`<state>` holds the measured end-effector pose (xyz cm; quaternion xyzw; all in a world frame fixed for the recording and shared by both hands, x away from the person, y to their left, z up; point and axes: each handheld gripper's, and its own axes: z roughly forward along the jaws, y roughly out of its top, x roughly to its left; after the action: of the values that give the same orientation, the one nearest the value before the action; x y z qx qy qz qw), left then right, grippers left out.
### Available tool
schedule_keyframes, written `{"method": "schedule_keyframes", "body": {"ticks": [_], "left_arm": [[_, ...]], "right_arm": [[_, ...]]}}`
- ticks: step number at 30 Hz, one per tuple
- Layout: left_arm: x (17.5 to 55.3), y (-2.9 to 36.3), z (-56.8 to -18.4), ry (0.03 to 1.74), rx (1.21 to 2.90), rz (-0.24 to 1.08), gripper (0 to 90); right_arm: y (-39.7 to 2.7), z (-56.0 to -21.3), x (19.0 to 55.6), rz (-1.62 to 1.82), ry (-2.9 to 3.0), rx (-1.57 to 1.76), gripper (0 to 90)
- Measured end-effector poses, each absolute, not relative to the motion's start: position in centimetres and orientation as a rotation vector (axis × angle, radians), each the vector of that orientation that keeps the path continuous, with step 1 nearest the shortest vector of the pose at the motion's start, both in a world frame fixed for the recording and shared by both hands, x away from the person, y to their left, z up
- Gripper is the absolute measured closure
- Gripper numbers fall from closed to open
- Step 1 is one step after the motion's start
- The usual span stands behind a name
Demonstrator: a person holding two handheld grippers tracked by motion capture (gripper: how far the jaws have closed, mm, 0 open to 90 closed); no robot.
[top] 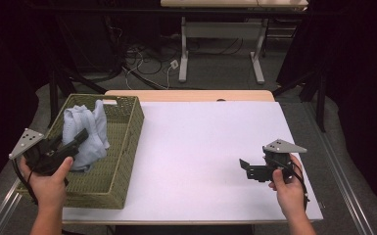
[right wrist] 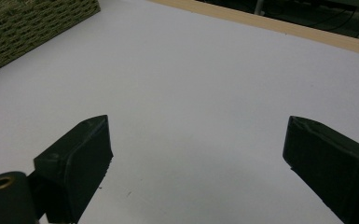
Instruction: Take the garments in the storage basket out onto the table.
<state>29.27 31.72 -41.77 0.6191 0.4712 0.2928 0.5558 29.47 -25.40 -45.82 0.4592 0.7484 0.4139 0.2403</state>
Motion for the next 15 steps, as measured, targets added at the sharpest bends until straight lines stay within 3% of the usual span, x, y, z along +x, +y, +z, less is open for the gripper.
{"method": "schedule_keyframes", "body": {"ticks": [15], "left_arm": [[28.5,28.5,-41.2,1.022,1.502,0.667,48.9]], "right_arm": [[-25.2,-46.0,29.5,1.136,2.055,1.247,7.5]]}}
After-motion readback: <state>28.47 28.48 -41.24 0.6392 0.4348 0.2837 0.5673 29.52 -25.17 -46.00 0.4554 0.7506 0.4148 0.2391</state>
